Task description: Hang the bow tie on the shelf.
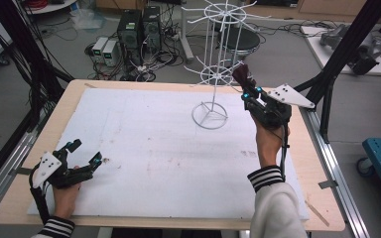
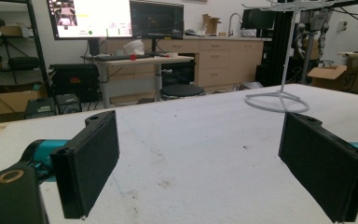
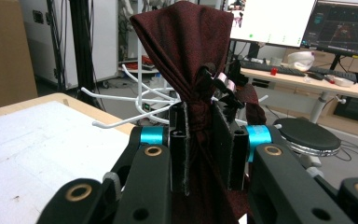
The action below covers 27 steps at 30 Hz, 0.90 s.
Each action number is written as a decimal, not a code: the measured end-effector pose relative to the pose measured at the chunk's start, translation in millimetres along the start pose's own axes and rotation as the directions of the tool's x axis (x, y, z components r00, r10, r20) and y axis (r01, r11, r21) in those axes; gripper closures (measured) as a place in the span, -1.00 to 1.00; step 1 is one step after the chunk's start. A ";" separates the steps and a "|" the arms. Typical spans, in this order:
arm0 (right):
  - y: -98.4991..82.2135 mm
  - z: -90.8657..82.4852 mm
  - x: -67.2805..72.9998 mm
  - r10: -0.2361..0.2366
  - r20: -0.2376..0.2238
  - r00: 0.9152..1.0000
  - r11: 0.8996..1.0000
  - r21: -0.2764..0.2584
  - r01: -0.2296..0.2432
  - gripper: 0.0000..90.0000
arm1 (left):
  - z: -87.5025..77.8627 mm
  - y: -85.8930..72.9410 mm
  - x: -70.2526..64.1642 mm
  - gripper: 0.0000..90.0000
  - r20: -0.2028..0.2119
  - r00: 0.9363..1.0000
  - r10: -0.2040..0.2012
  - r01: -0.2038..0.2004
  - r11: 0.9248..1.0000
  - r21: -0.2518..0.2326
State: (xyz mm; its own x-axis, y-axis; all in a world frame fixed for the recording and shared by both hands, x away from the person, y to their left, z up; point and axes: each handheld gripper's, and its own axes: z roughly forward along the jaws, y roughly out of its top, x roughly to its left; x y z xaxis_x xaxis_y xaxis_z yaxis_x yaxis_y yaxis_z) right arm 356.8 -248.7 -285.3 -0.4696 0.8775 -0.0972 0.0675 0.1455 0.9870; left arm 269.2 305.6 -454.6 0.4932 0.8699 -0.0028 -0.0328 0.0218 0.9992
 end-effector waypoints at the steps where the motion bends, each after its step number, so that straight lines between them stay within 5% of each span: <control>1: -0.2 1.0 0.5 -0.004 0.005 1.000 1.000 0.000 0.004 0.72 | 0.0 0.0 0.0 -0.72 0.000 1.000 0.000 0.000 1.000 0.000; 27: 4.3 22.4 16.2 0.033 0.008 0.999 0.999 0.000 -0.033 0.72 | 0.0 0.1 0.1 -0.72 0.001 1.000 0.000 0.000 1.000 0.002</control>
State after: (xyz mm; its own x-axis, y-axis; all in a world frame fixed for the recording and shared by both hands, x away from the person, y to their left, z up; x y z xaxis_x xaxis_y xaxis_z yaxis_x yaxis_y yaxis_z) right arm 369.2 -223.6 -285.5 -0.4597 0.8856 -0.0660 0.0831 0.1169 0.9897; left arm 269.2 305.6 -454.6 0.4942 0.8693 -0.0029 -0.0312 0.0210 0.9993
